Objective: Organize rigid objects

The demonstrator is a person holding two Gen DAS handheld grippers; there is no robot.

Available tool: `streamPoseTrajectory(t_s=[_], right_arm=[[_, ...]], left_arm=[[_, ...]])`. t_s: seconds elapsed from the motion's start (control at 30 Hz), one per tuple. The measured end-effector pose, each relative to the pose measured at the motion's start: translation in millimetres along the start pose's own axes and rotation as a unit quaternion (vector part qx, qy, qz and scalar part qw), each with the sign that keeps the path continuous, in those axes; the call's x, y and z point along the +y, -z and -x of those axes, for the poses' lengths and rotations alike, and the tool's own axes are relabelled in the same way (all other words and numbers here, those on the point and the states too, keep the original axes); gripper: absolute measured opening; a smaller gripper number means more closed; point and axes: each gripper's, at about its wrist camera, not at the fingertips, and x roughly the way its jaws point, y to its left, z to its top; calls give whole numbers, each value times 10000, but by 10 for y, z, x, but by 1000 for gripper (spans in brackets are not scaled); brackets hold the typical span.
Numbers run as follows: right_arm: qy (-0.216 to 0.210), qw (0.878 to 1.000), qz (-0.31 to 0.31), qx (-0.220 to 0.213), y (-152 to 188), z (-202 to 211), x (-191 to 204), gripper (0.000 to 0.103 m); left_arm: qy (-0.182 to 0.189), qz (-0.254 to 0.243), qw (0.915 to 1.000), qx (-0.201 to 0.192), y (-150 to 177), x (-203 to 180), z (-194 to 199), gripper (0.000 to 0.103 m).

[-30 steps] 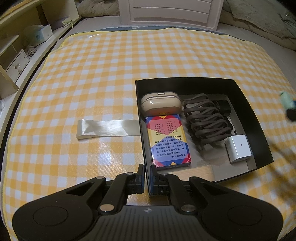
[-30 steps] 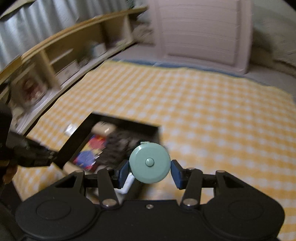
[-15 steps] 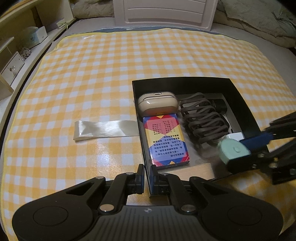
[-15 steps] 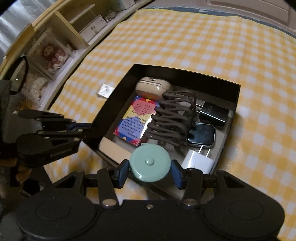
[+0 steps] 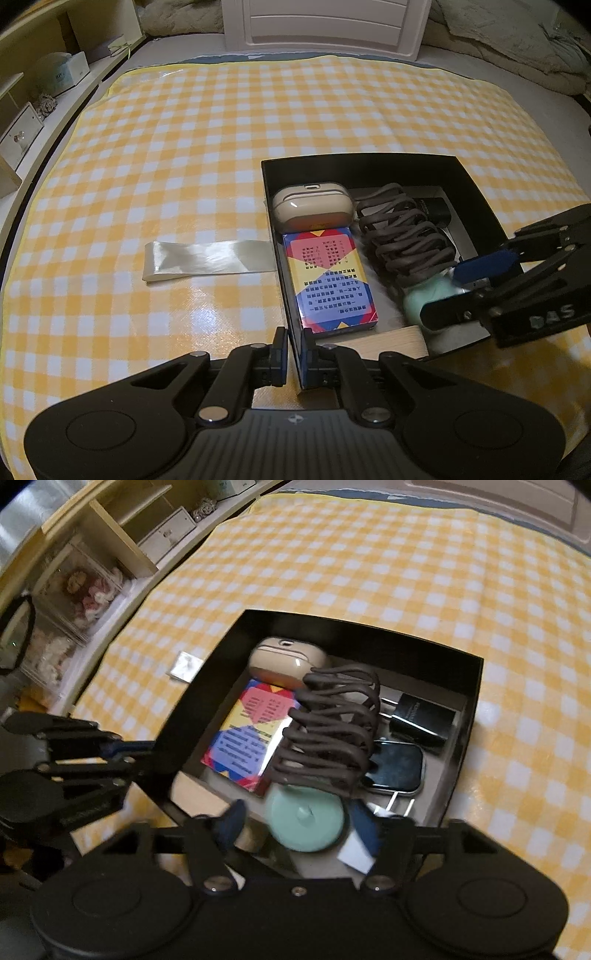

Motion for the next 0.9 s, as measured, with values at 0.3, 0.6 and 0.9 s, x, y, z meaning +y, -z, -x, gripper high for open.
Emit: streamPoseTrajectory(t_s=[0.3,0.6,0.9], right_arm=[[103,9999,-14,-61,64,111,-30,72],[150,9996,21,-222,106,247,5,72],[236,9980,182,-551,164,463,80,72]], left_arm=[[-52,-28,10000,10,-8,-12,-23,7],[-82,-27,10000,15,-12,-28,-43,7],[-88,-7,10000,16,-4,-14,-33,7]])
